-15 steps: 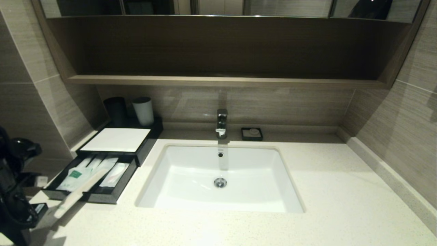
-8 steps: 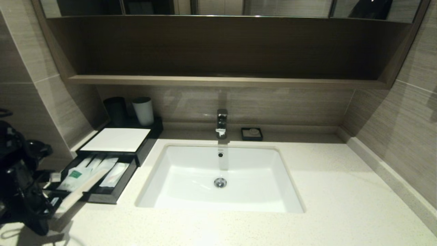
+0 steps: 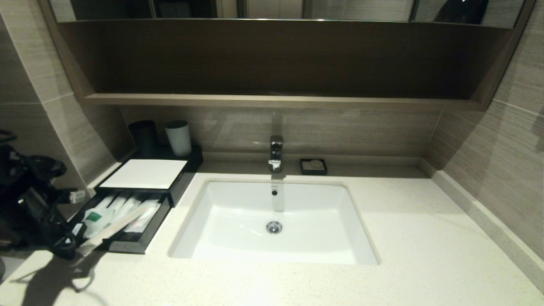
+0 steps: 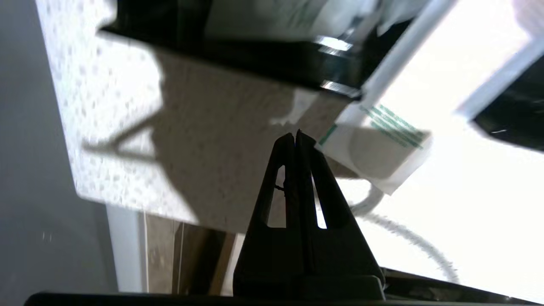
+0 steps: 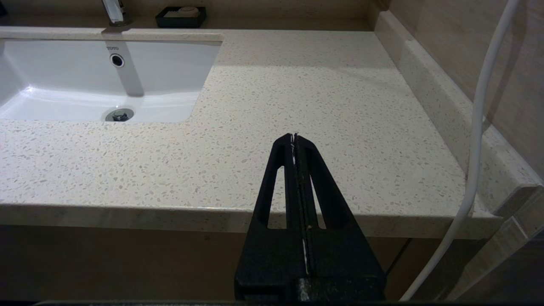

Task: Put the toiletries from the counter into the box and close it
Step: Place the bathroom toiletry into the drawer

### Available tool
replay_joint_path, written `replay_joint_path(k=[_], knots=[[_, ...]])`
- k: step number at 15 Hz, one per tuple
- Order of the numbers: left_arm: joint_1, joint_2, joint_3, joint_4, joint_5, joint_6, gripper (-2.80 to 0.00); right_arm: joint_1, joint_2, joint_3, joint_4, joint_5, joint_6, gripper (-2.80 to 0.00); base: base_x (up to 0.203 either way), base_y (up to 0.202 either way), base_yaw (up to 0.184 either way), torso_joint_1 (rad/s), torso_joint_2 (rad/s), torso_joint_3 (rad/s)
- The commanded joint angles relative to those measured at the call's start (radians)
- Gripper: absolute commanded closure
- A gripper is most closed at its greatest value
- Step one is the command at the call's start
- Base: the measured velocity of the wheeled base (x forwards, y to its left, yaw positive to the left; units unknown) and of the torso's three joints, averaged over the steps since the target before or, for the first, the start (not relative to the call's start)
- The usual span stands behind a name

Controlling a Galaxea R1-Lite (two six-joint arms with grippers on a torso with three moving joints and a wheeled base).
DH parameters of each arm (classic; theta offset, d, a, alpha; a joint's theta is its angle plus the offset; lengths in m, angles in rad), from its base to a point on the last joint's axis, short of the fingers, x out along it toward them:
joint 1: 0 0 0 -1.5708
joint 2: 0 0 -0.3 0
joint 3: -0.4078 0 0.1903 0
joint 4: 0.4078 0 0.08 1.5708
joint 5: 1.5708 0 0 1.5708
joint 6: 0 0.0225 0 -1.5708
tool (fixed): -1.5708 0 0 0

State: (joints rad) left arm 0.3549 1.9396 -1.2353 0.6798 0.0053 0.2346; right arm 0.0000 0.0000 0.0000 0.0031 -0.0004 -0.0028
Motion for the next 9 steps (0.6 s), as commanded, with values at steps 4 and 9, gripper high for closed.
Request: replay_joint_path(k=[4, 9], knots=[[-0.048, -0.025, -0.001, 0.001, -0.025, 0.003, 0.0, 0.0, -0.002, 0.0, 0.0, 0.0, 0.0, 0.0, 0.0, 0.0, 0.0, 0.0, 0.0, 0.0], [-0.073, -0.039, -0.008, -0.024, -0.04, 0.0, 0.0, 0.0, 0.0, 0.0, 0.0, 0.0, 0.0, 0.0, 0.0, 0.0, 0.0, 0.0, 0.0, 0.0]])
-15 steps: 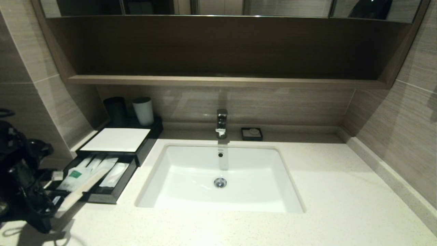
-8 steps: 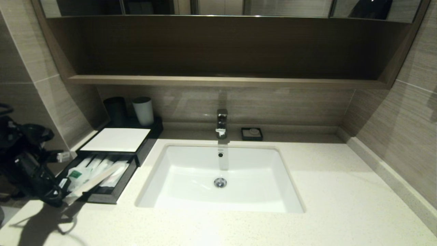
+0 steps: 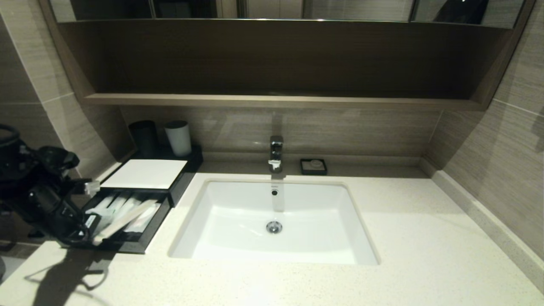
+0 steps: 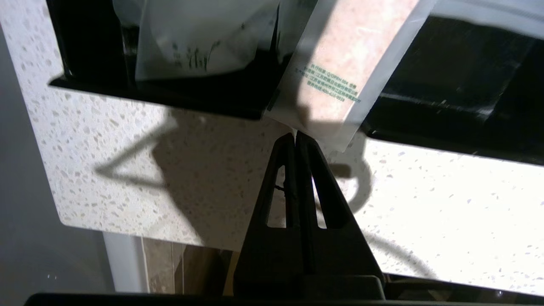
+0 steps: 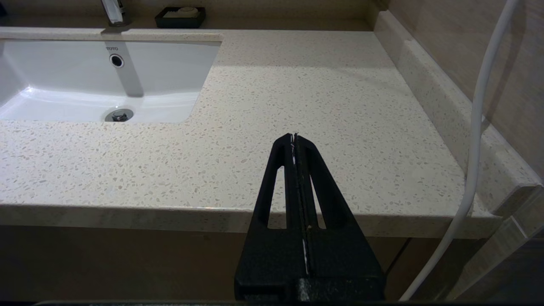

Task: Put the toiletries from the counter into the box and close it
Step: Place the bathroom toiletry into the drawer, then close the drawer

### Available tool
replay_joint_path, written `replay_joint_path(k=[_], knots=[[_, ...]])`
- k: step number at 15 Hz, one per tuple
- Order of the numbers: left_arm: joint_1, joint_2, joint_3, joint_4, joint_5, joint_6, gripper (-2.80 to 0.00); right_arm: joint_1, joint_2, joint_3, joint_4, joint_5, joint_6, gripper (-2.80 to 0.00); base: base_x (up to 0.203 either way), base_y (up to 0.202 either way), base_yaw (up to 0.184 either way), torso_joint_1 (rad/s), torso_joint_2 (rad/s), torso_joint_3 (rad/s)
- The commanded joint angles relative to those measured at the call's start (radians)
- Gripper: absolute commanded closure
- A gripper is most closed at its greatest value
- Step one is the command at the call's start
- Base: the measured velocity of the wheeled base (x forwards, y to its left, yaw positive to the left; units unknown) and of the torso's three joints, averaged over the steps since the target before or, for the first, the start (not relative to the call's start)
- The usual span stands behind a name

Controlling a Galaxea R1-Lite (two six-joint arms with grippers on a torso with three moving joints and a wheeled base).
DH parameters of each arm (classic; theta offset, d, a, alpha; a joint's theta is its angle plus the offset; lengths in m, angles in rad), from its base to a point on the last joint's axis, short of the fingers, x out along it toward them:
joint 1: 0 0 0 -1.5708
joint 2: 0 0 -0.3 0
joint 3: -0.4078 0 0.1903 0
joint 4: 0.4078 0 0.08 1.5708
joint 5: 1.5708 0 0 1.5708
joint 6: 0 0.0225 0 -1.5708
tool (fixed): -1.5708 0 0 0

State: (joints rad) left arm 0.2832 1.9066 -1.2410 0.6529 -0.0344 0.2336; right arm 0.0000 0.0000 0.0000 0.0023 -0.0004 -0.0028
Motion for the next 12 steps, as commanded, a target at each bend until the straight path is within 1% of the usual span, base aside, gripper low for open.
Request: replay_joint_path(k=[1, 4, 6, 8, 9, 10, 11, 12], knots=[[-0.001, -0.006, -0.003, -0.017, -0.002, 0.001, 0.0, 0.0, -0.001, -0.001, 0.0, 0.0, 0.0, 0.0, 0.0, 0.0, 0.0, 0.0, 0.0, 0.0], [-0.009, -0.002, -0.002, -0.037, -0.029, 0.001, 0.0, 0.0, 0.0, 0.0, 0.001, 0.0, 0.0, 0.0, 0.0, 0.0, 0.0, 0.0, 0.0, 0.0], [-0.01, -0.002, 0.0, -0.065, -0.032, 0.002, 0.0, 0.0, -0.002, -0.002, 0.0, 0.0, 0.0, 0.0, 0.0, 0.0, 0.0, 0.0, 0.0, 0.0], [-0.008, -0.036, 0.001, -0.056, -0.029, 0.003, 0.0, 0.0, -0.002, 0.0, 0.001, 0.0, 0.0, 0.0, 0.0, 0.0, 0.0, 0.0, 0.0, 0.0], [0.003, -0.061, 0.01, -0.036, -0.019, 0.003, 0.0, 0.0, -0.001, 0.0, -0.001, 0.0, 0.0, 0.0, 0.0, 0.0, 0.0, 0.0, 0.0, 0.0], [0.026, -0.073, 0.013, 0.017, 0.008, -0.001, 0.0, 0.0, 0.0, -0.001, 0.001, 0.0, 0.0, 0.0, 0.0, 0.0, 0.0, 0.0, 0.0, 0.0], [0.051, -0.073, 0.01, 0.08, 0.054, -0.005, 0.0, 0.0, -0.002, 0.0, 0.001, 0.0, 0.0, 0.0, 0.0, 0.0, 0.0, 0.0, 0.0, 0.0], [0.075, -0.066, 0.008, 0.113, 0.083, -0.006, 0.0, 0.0, -0.001, 0.0, 0.0, 0.0, 0.0, 0.0, 0.0, 0.0, 0.0, 0.0, 0.0, 0.0]])
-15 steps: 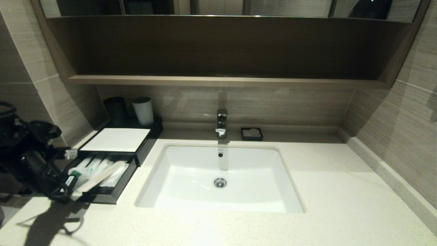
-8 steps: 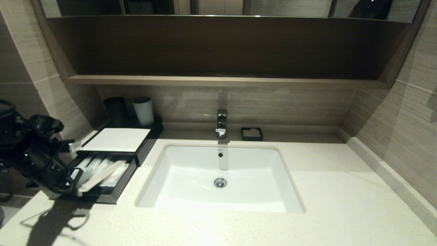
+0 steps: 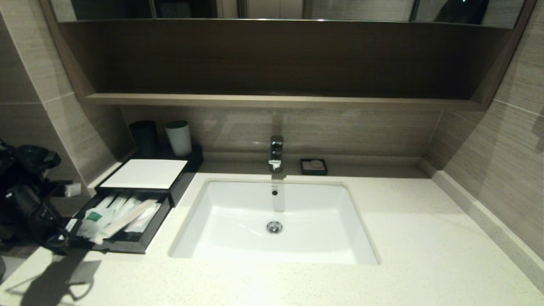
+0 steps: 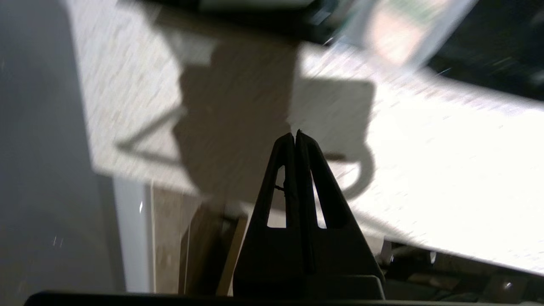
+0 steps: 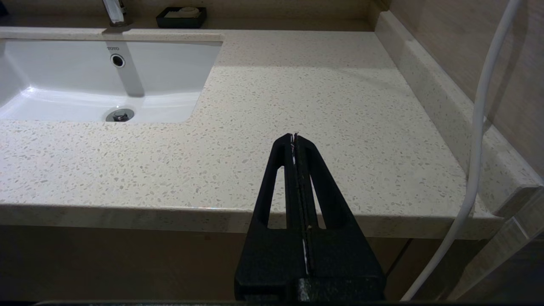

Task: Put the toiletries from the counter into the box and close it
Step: Close the drawer

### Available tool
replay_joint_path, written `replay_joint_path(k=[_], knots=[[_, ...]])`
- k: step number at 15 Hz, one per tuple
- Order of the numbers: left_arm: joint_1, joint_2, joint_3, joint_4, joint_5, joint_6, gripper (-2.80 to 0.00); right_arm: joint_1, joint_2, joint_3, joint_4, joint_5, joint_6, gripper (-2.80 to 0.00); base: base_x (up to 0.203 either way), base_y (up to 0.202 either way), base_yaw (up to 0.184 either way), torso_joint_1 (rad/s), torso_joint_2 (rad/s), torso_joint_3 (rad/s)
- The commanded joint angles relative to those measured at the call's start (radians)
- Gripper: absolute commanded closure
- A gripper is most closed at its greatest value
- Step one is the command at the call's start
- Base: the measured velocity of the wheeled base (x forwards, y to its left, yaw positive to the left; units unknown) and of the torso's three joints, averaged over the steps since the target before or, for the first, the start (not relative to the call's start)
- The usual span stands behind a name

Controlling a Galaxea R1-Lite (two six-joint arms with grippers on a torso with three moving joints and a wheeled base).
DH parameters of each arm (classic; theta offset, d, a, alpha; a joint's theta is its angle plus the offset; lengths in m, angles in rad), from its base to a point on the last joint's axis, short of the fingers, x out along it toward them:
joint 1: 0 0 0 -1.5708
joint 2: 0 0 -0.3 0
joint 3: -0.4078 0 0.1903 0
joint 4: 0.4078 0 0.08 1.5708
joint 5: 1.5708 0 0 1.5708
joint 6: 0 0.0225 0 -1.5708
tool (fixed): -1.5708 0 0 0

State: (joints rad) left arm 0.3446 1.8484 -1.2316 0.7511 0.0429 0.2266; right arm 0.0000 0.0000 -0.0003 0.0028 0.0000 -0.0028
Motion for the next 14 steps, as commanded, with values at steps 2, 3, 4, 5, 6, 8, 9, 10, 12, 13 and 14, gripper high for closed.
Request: replay_joint_path(k=[2, 3, 4, 5, 6, 8, 9, 10, 12, 13, 14], knots=[[0.06, -0.001, 0.003, 0.024, 0.015, 0.005, 0.0, 0.0, 0.0, 0.0, 0.0, 0.0, 0.0, 0.0, 0.0, 0.0, 0.0, 0.0, 0.0, 0.0], [0.071, 0.005, 0.003, 0.024, 0.015, 0.01, 0.0, 0.0, -0.002, 0.0, -0.001, 0.0, 0.0, 0.0, 0.0, 0.0, 0.0, 0.0, 0.0, 0.0], [0.072, 0.017, 0.002, 0.018, 0.015, 0.01, 0.0, 0.0, -0.001, -0.001, 0.0, -0.001, 0.0, 0.0, 0.0, 0.0, 0.0, 0.0, 0.0, 0.0], [0.072, 0.029, 0.0, 0.013, 0.014, 0.01, 0.0, 0.0, -0.002, 0.0, 0.0, 0.0, 0.0, 0.0, 0.0, 0.0, 0.0, 0.0, 0.0, 0.0], [0.071, 0.044, -0.006, 0.011, 0.012, 0.01, 0.0, 0.0, 0.0, 0.0, 0.0, 0.0, 0.0, 0.0, 0.0, 0.0, 0.0, 0.0, 0.0, 0.0], [0.07, 0.085, -0.021, -0.013, 0.008, 0.01, 0.0, 0.0, 0.0, 0.0, 0.0, 0.0, 0.0, 0.0, 0.0, 0.0, 0.0, 0.0, 0.0, 0.0], [0.068, 0.11, -0.036, -0.04, 0.004, 0.01, 0.0, 0.0, -0.001, 0.0, 0.0, -0.001, 0.0, 0.0, 0.0, 0.0, 0.0, 0.0, 0.0, 0.0], [0.064, 0.13, -0.061, -0.067, -0.005, 0.009, 0.0, 0.0, -0.001, 0.0, 0.0, -0.001, 0.0, 0.0, 0.0, 0.0, 0.0, 0.0, 0.0, 0.0], [0.058, 0.16, -0.106, -0.09, -0.057, 0.009, 0.0, 0.0, 0.0, 0.0, 0.0, 0.0, 0.0, 0.0, 0.0, 0.0, 0.0, 0.0, 0.0, 0.0], [0.055, 0.17, -0.118, -0.093, -0.082, 0.012, 0.0, 0.0, 0.0, 0.0, -0.001, -0.001, 0.0, 0.0, 0.0, 0.0, 0.0, 0.0, 0.0, 0.0], [0.049, 0.176, -0.13, -0.105, -0.094, 0.017, 0.0, 0.0, -0.002, 0.0, 0.0, -0.001, 0.0, 0.0, 0.0, 0.0, 0.0, 0.0, 0.0, 0.0]])
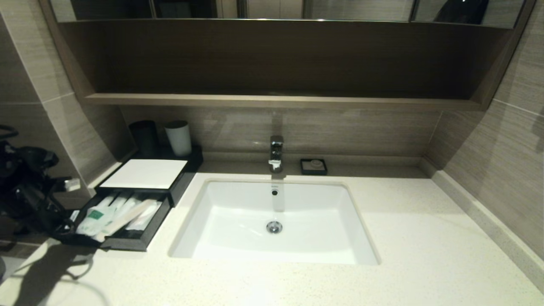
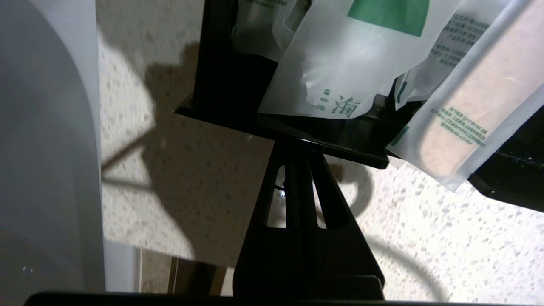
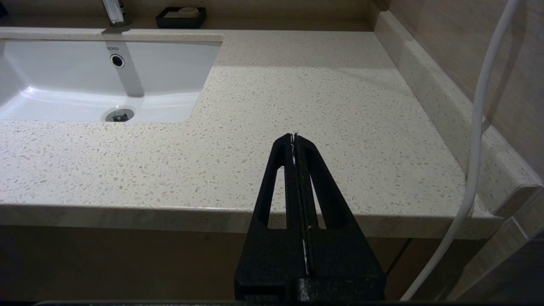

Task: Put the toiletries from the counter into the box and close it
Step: Close the drawer

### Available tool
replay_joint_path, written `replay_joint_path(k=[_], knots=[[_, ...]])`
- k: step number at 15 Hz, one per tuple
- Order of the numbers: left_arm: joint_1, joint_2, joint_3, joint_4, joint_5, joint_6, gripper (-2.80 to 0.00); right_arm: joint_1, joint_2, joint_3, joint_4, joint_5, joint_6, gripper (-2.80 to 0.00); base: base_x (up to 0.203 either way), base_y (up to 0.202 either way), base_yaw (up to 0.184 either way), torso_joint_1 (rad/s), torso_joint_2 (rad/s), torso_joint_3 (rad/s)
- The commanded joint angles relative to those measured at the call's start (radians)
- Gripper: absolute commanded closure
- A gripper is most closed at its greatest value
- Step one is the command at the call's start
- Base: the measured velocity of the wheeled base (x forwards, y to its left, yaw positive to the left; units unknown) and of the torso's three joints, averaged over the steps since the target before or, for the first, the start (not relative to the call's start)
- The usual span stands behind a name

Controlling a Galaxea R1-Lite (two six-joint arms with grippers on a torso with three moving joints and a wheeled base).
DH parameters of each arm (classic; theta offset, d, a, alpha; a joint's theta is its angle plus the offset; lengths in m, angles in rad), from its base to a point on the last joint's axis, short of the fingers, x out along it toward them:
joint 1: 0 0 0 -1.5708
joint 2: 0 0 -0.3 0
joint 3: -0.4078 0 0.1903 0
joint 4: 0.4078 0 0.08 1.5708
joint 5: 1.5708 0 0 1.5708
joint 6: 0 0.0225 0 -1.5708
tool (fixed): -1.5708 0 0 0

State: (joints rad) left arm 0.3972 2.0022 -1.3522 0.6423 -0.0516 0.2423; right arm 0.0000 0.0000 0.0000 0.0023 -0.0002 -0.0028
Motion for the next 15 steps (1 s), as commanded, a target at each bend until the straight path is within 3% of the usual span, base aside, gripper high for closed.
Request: replay_joint_path(k=[1, 8, 12, 15], knots=[[-0.005, 0.026, -0.017, -0.019, -0.008, 0.002, 0.0, 0.002, -0.002, 0.0, 0.001, 0.0, 0.0, 0.0, 0.0, 0.0, 0.0, 0.0, 0.0, 0.0], [-0.027, 0.038, -0.022, -0.262, -0.062, -0.013, 0.0, 0.0, -0.001, -0.001, 0.0, 0.0, 0.0, 0.0, 0.0, 0.0, 0.0, 0.0, 0.0, 0.0], [-0.062, 0.067, -0.013, -0.298, -0.084, -0.004, 0.0, 0.0, -0.002, 0.0, -0.001, -0.001, 0.0, 0.0, 0.0, 0.0, 0.0, 0.0, 0.0, 0.0], [-0.07, 0.093, -0.007, -0.405, -0.12, -0.009, 0.0, 0.0, -0.002, 0.0, 0.001, -0.001, 0.0, 0.0, 0.0, 0.0, 0.0, 0.0, 0.0, 0.0]])
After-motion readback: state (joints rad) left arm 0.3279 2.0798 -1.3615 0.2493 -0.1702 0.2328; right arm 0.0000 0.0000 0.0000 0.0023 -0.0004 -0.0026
